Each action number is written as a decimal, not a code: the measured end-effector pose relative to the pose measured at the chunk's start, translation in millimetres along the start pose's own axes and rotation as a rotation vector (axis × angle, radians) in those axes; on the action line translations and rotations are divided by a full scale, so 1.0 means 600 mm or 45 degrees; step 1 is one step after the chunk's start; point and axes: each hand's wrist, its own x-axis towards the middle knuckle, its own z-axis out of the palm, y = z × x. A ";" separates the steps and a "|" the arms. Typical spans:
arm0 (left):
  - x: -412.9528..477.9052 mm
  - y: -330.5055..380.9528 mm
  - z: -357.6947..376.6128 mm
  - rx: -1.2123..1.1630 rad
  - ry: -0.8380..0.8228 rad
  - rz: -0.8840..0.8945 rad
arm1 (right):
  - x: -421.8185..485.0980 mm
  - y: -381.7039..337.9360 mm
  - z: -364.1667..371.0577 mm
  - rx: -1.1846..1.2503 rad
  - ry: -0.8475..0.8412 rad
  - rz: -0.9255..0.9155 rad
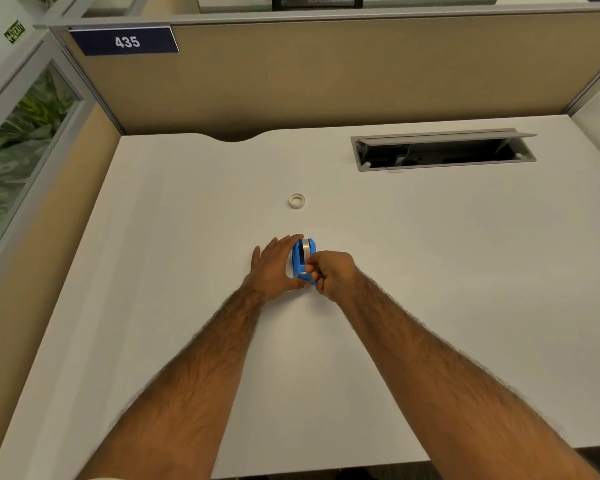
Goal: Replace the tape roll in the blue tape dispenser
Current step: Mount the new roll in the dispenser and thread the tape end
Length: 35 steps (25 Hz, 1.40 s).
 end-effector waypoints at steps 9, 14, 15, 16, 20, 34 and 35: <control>-0.006 0.010 -0.004 0.013 0.004 -0.014 | -0.021 0.028 -0.003 -0.011 0.024 -0.066; -0.006 0.013 -0.002 0.018 0.005 -0.023 | -0.028 0.043 -0.008 -0.006 0.056 -0.126; -0.006 0.012 -0.001 0.020 0.003 -0.023 | -0.029 0.045 -0.008 0.002 0.060 -0.132; -0.006 0.011 0.000 0.021 0.000 -0.020 | -0.030 0.047 -0.008 0.011 0.061 -0.133; -0.007 0.003 0.003 0.048 -0.007 0.008 | -0.032 0.054 -0.010 0.059 0.051 -0.113; -0.011 0.008 -0.001 0.097 -0.029 0.015 | -0.031 0.070 -0.014 0.184 -0.007 -0.070; -0.010 0.007 0.000 0.100 -0.026 0.014 | -0.030 0.071 -0.013 0.189 -0.005 -0.074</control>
